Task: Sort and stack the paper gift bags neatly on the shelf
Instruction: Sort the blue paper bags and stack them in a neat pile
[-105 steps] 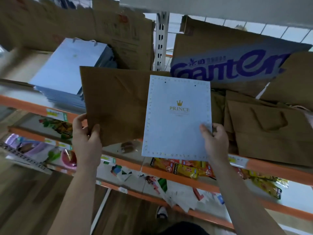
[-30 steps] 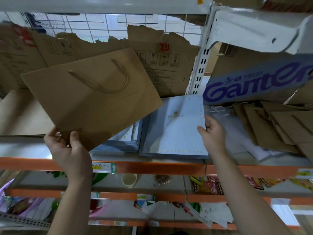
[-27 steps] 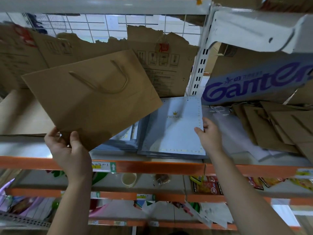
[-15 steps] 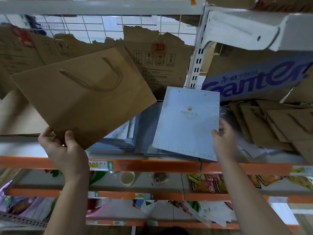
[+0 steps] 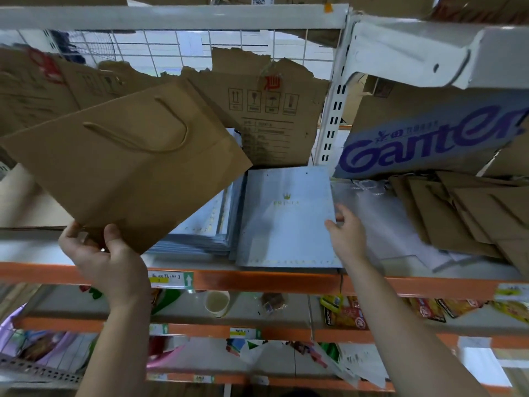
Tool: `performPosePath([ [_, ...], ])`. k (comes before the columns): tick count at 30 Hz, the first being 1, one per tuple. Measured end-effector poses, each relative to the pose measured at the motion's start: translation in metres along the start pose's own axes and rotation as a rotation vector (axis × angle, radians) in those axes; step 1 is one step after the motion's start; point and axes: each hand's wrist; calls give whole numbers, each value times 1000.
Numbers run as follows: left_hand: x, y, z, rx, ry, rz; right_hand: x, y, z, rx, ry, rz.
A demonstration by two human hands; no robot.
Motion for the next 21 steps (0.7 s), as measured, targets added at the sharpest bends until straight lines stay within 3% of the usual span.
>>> performPosePath([
  [4, -2, 2, 0, 1, 22, -23, -1, -7, -2, -257, 48, -74],
  [8, -5, 3, -1, 38, 35, -26, -3, -9, -8, -314, 54, -128],
  [17, -3, 4, -9, 68, 64, -35, 4, 1, -17, 80, -178, -25],
  [21, -5, 3, -10, 52, 64, -34, 9, 2, -23, 297, -355, -155],
])
Point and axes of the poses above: each hand's wrist, its own x-axis towards the middle knuckle, its own y-axis out of the back of the hand, z = x × y, and after that the axes turned 5 degrees about z, right-handed
